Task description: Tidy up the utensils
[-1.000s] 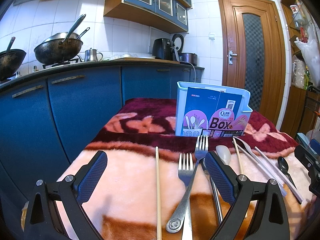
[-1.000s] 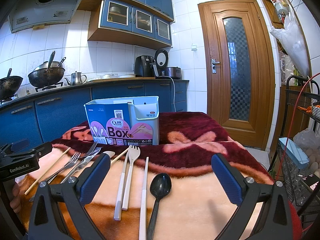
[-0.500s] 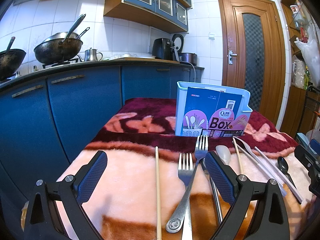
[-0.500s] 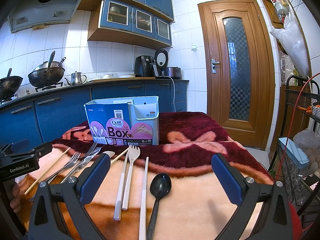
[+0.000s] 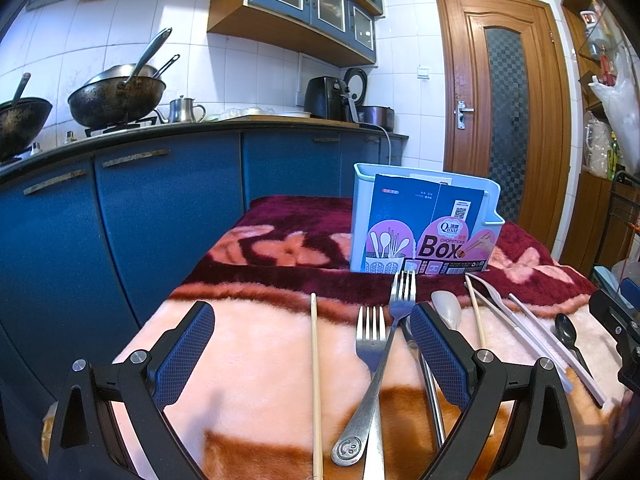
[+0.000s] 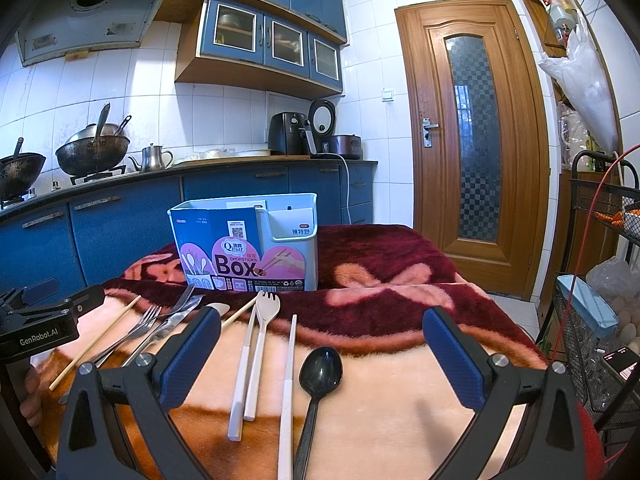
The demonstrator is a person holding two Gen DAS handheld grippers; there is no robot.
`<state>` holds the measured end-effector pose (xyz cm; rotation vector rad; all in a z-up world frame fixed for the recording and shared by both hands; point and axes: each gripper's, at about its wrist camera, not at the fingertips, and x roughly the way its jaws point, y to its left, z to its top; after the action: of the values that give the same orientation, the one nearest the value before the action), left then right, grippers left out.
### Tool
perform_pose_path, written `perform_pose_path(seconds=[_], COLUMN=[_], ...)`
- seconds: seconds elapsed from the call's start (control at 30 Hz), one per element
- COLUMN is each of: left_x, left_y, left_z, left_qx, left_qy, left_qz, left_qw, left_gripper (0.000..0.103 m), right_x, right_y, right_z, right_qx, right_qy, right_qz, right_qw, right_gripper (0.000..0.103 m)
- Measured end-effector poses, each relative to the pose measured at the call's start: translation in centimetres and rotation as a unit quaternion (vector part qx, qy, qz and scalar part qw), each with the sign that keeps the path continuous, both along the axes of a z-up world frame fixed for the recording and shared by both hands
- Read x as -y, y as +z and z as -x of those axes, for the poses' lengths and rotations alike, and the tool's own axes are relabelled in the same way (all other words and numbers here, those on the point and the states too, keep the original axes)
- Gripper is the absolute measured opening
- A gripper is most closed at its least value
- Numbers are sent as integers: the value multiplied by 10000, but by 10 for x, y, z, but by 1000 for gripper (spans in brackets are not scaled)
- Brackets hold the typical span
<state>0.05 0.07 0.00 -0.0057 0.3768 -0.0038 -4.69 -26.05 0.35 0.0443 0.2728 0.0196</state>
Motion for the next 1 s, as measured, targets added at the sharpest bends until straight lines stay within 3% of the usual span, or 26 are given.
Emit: perform_pose_path(seconds=[0.7,1.0], left_x=[0,-3], left_y=[0,2], left_z=[0,-7], left_qx=[-15,-282], left_qy=[-6,-54], left_qz=[-2,45], left_qw=[10000,9996], left_gripper=[98,98], right_x=[0,3], right_y=[0,6], right_z=[0,-8], right_qx=[-2,-292], right_qy=[-3,143], right_qz=[-1,11], right_qw=[10000,9995], right_gripper=[103,103])
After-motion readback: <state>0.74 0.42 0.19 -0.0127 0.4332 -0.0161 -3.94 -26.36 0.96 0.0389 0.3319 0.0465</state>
